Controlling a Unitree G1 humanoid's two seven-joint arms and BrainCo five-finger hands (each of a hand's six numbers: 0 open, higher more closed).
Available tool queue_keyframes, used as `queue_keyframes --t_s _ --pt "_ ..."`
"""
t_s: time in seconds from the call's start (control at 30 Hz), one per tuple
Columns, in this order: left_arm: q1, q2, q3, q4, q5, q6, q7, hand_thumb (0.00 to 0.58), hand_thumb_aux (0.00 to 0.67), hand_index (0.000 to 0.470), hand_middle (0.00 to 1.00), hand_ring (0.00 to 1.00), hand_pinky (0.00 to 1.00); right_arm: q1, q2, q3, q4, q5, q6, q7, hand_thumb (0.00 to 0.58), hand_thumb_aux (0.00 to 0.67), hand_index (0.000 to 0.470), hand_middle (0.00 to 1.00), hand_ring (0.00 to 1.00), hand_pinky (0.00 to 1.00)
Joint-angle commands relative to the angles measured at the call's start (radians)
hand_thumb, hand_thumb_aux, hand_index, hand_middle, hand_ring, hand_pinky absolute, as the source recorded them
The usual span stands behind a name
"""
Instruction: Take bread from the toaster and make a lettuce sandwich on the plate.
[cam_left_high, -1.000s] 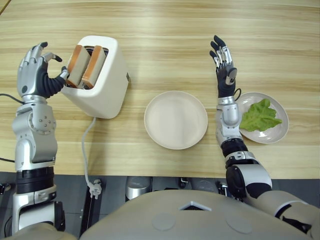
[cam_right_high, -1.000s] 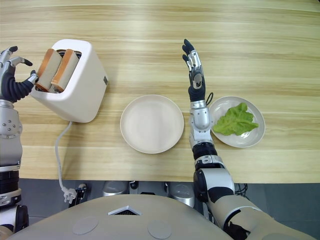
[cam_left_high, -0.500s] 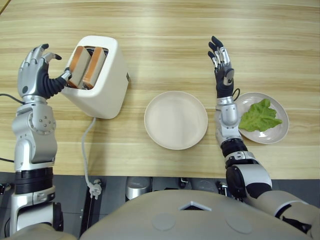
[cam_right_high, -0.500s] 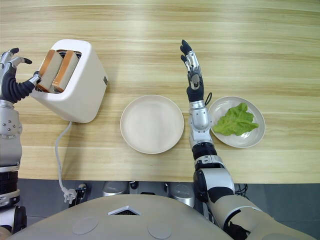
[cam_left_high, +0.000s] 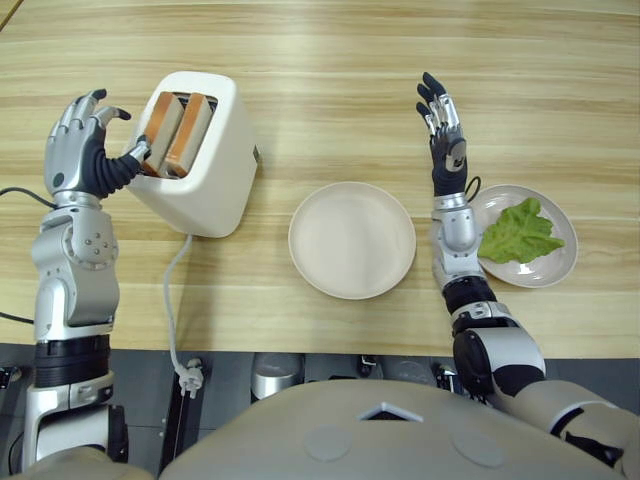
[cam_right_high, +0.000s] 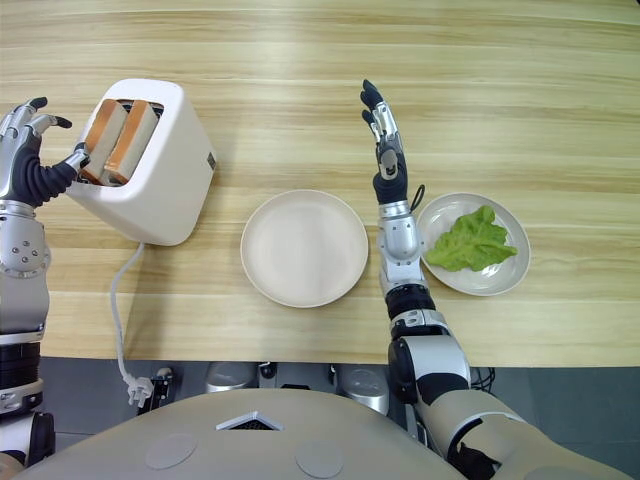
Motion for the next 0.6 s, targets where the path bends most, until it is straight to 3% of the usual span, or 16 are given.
queue_keyframes --t_s 0.03,0.27,0.6 --pt "0.022 -0.006 0.021 -0.043 -0.033 0.012 -0.016 0.449 0.352 0.242 0.0 0.0 0.0 -0.001 -0.001 0.012 0.01 -0.013 -0.005 -0.006 0.0 0.0 0.0 0.0 0.0 0.0" --pt "0.01 0.018 0.081 -0.077 -0.034 0.034 -0.011 0.445 0.347 0.238 0.0 0.0 0.0 0.001 -0.006 0.017 0.011 -0.023 -0.01 -0.017 0.0 0.0 0.0 0.0 0.0 0.0" --pt "0.015 0.018 0.029 -0.057 -0.013 0.027 -0.009 0.447 0.349 0.24 0.0 0.0 0.0 0.002 -0.01 0.026 0.012 -0.026 -0.013 -0.032 0.0 0.0 0.0 0.0 0.0 0.0"
